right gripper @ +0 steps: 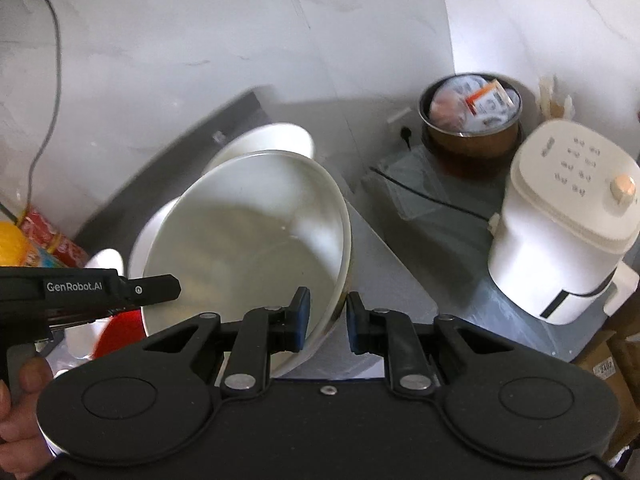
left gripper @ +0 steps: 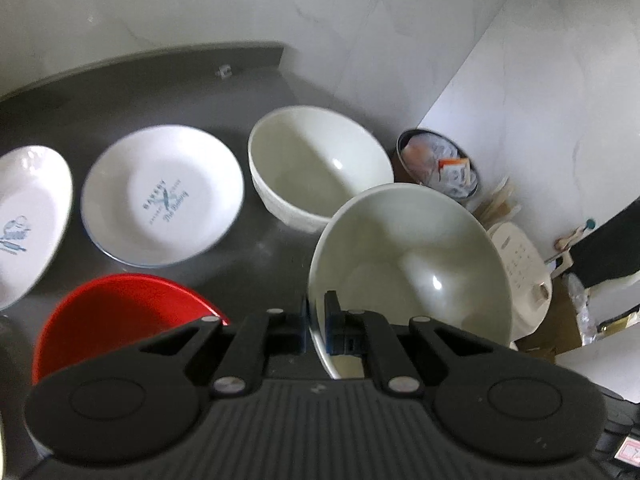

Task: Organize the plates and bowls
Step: 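Lift the large white bowl with both grippers and lower it into the red bowl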

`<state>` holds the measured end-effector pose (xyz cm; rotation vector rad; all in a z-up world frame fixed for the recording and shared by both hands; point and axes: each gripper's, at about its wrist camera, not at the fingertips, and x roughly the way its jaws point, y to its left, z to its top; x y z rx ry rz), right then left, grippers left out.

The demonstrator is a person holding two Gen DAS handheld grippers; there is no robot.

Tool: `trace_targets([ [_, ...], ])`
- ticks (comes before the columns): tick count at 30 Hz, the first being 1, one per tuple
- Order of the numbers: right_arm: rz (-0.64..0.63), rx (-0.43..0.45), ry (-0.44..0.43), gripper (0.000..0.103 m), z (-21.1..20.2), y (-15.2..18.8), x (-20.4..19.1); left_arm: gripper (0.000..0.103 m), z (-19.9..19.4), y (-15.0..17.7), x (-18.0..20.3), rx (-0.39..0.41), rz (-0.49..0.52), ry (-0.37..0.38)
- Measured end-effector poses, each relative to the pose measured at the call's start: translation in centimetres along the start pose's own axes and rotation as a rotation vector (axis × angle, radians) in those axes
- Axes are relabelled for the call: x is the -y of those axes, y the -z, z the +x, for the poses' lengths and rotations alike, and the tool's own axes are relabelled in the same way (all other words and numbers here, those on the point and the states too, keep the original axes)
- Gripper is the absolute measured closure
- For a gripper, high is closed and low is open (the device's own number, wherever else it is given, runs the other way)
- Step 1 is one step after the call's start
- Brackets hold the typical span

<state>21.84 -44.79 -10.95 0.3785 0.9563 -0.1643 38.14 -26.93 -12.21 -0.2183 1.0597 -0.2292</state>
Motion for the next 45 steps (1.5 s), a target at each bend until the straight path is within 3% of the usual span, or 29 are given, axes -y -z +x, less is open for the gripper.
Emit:
trace_targets([
  [9,-0.091,0.024,-0.088,0.082,-1.5,-0.4,-4.0,0.096,-4.7,0.2,-2.4,0.078,-0.051,-0.056],
  [20,-0.211,-0.006,-0.179,0.082,-1.1,1.3,-10.0,0.096,-8.2,2.2,-9.0,0.100,-0.168,-0.108],
  [29,-0.244,-0.065,-0.199,0.082,-0.2,3.4,-12.5,0.096,-9.1,4.2,-12.2,0.063,-0.215,-0.134],
  [45,-0.219,-0.119,-0.128,0.085,2.2,5.4,-12.9,0.096,-6.0,6.5,-14.6,-0.047,-0.249,-0.125],
])
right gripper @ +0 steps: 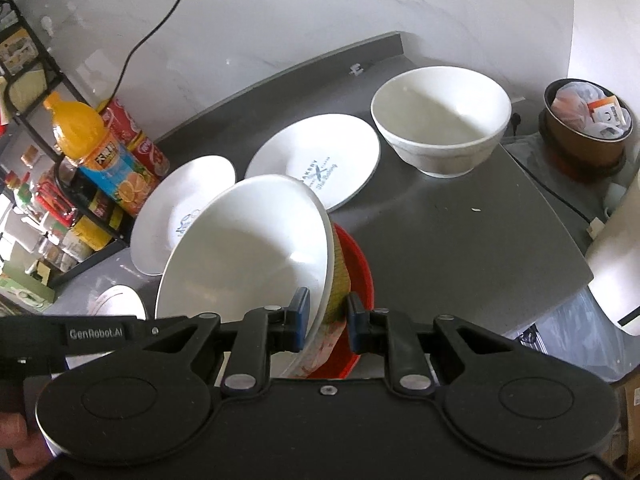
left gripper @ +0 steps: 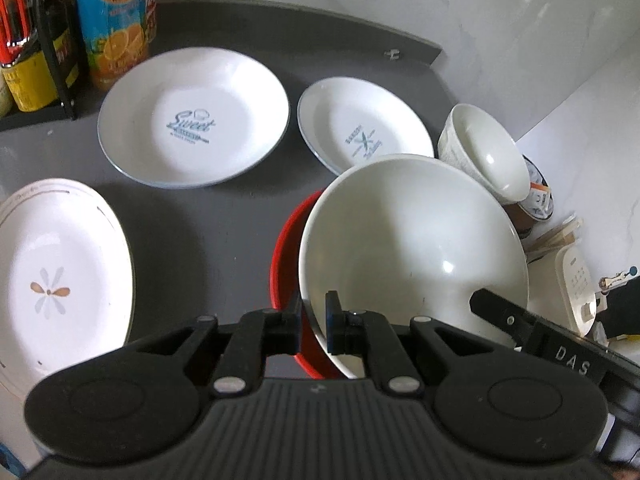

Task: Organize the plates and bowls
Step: 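Lift the large white bowl with both grippers and lower it into the red bowl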

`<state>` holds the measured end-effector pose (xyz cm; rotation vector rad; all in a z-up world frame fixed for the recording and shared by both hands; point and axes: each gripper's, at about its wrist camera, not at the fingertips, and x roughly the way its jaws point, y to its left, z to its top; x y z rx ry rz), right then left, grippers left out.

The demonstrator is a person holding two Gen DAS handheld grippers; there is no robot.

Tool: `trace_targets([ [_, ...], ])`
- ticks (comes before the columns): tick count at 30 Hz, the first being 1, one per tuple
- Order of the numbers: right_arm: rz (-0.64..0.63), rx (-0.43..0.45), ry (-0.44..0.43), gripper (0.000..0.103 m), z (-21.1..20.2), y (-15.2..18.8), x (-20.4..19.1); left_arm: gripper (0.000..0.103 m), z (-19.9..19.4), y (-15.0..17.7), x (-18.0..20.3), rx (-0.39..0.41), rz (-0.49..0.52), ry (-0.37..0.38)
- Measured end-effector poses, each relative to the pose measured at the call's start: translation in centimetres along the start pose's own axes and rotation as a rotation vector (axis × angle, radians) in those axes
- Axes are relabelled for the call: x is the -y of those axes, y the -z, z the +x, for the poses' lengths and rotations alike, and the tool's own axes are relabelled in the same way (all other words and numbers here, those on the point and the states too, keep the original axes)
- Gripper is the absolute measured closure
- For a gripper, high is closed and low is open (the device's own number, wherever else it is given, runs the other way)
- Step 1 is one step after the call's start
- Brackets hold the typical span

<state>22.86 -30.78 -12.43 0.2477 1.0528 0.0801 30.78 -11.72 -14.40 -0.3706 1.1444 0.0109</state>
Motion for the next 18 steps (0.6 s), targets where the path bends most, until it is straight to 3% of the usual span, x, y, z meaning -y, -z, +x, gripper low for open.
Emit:
trace_targets([
  [10,0.031,-0.010,0.048,0.086,1.3,-0.3,0.1,0.095,0.8,-0.2,-0.8,-0.031,-0.012,0.016],
  [18,0.007,-0.007,0.065,0.087,1.7,-0.4,-0.3,0.092,-0.7,-1.0,-0.7,0.001,0.019,0.015],
])
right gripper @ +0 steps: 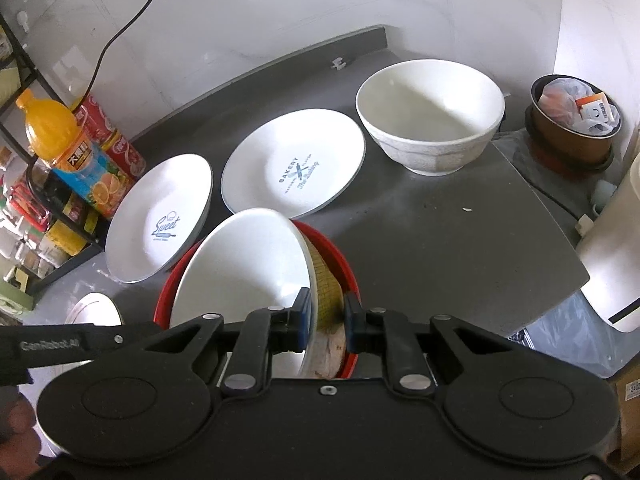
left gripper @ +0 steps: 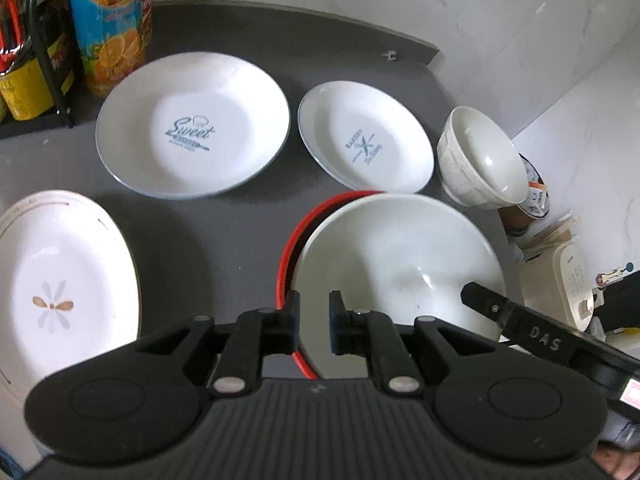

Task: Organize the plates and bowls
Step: 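Lift the large white bowl with both grippers and lower it into the red bowl, then open both grippers and release the large white bowl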

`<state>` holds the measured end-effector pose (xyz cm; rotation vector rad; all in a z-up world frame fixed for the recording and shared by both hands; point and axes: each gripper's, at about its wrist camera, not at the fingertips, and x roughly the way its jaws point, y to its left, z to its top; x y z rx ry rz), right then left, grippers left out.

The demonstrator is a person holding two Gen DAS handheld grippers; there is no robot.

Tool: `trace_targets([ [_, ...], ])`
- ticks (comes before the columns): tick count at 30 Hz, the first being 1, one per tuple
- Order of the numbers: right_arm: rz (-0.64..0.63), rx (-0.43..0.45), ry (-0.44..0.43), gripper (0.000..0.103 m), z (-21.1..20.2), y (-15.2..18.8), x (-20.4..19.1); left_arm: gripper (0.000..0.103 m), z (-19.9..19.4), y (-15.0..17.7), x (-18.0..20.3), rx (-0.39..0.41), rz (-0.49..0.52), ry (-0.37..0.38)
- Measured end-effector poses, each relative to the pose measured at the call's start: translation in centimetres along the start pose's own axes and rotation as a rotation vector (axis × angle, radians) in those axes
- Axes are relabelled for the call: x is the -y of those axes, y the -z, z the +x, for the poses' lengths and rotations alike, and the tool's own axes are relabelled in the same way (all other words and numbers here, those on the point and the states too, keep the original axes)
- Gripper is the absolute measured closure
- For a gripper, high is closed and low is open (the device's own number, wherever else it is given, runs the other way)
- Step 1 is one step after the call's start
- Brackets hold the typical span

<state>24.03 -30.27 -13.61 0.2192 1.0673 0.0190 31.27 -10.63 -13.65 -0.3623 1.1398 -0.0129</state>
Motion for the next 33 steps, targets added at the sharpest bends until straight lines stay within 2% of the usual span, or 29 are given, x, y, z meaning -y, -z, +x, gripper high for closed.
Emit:
trace_targets([
  [1,-0.009,-0.001,0.005,0.086,0.1,-0.1,-0.2,0.092,-0.1,-0.1,0.0,0.002,0.001,-0.001],
  [4,-0.008,0.007,0.014,0.076,-0.3,-0.4,-0.4,0.090,-0.4,-0.6,-0.2,0.004,0.013,-0.002],
  [9,-0.007,0.053,0.041,0.075,-1.4,-0.9,-0.9,0.074,-0.9,-1.3,-0.7,0.007,0.043,0.004],
  [16,0.038,0.070,0.107,0.076,-1.9,-0.5,-1.6,0.062,-1.7,-2.9,-1.4,0.019,0.109,0.032],
  [20,0.072,0.090,0.127,0.074,-2.5,0.0,-2.2,0.048,-2.1,-3.6,-1.6,0.026,0.162,0.036],
  [22,0.107,0.099,0.143,0.065,-2.9,0.3,-2.3,0.043,-2.3,-3.8,-1.5,0.032,0.188,0.037],
  [24,0.138,0.125,0.154,0.049,-3.5,0.6,-2.3,0.035,-2.3,-3.9,-1.4,0.041,0.210,0.046],
  [27,0.160,0.143,0.167,0.046,-4.1,1.0,-2.4,0.028,-2.4,-3.9,-0.9,0.050,0.234,0.059],
  [33,0.194,0.174,0.208,0.036,-5.4,1.2,-1.7,0.026,-2.2,-4.0,0.7,0.043,0.288,0.083],
])
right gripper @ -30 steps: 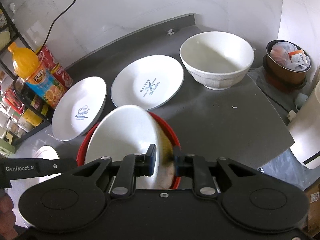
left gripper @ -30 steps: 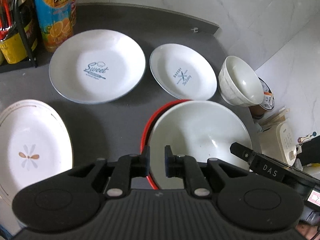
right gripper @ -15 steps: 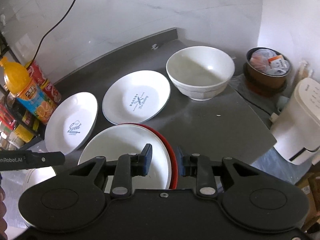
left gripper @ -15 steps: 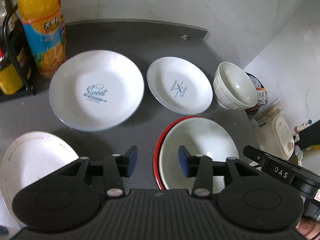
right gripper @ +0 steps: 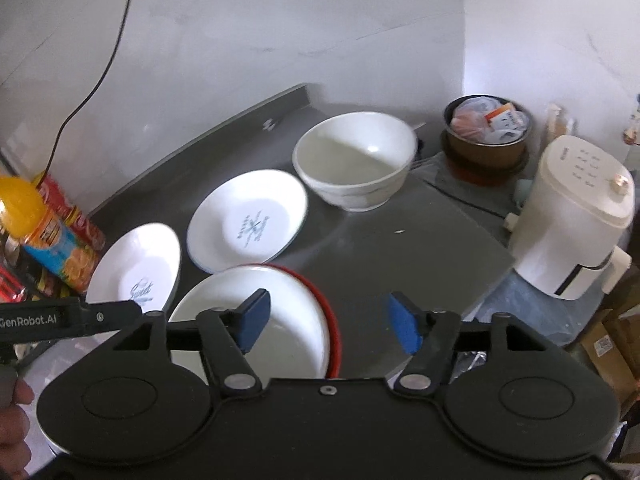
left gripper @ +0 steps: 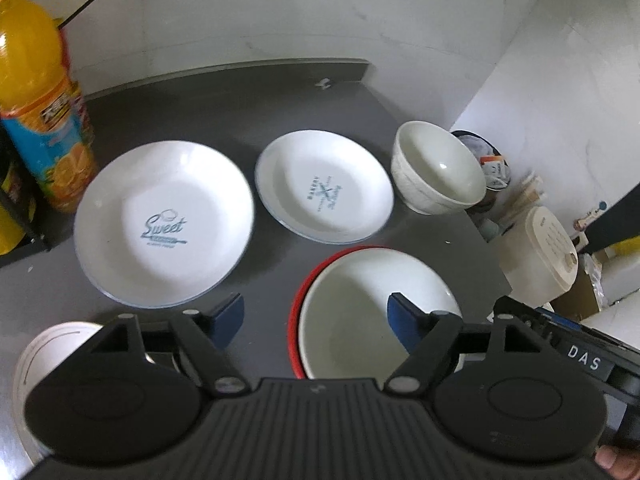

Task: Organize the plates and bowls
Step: 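Open both grippers and release the large white bowl, then move both grippers to the smaller white bowl and close on its rim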

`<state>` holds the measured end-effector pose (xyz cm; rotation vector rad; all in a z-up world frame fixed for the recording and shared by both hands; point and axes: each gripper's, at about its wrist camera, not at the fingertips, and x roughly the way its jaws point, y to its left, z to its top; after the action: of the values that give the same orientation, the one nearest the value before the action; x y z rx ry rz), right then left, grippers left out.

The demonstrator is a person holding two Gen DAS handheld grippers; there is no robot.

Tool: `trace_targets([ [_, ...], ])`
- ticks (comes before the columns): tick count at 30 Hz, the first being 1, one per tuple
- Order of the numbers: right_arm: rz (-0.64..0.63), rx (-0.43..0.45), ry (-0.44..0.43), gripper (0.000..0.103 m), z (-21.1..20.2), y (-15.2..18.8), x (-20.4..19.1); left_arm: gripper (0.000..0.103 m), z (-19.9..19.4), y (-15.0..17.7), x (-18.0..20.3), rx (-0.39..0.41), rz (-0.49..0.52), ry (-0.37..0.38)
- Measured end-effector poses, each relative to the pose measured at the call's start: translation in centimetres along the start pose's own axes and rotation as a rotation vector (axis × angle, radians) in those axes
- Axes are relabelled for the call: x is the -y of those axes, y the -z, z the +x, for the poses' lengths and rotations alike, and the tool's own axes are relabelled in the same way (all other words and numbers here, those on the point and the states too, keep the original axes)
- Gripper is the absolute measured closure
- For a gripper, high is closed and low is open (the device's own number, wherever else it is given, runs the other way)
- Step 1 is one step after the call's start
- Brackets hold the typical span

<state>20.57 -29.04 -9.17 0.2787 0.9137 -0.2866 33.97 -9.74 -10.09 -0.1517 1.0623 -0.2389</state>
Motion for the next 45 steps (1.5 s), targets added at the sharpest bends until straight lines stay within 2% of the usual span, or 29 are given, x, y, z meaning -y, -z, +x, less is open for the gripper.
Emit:
trace_targets([
  [7,0.060,0.033,0.019,0.035,0.4,-1.4,2.2,0.025,1.5,-1.3,1.7,-0.008,0.018,0.008],
  [12,0.080,0.045,0.000,0.035,1.8,-2.9,4.2,0.025,3.0,-3.0,3.4,0.001,0.026,0.014],
  [25,0.084,-0.020,-0.089,0.045,9.2,-9.2,8.7,0.030,9.2,-8.5,8.7,0.022,-0.030,-0.025],
  [32,0.076,-0.075,-0.136,0.049,13.4,-11.3,10.1,0.045,13.4,-10.4,10.8,-0.017,-0.073,-0.059],
  [36,0.069,-0.115,-0.147,0.057,15.6,-12.2,10.8,0.054,15.8,-11.3,11.3,-0.042,-0.110,-0.061],
  [45,0.064,-0.183,-0.183,0.064,18.9,-13.5,11.7,0.067,20.5,-11.9,12.2,-0.106,-0.176,-0.105],
])
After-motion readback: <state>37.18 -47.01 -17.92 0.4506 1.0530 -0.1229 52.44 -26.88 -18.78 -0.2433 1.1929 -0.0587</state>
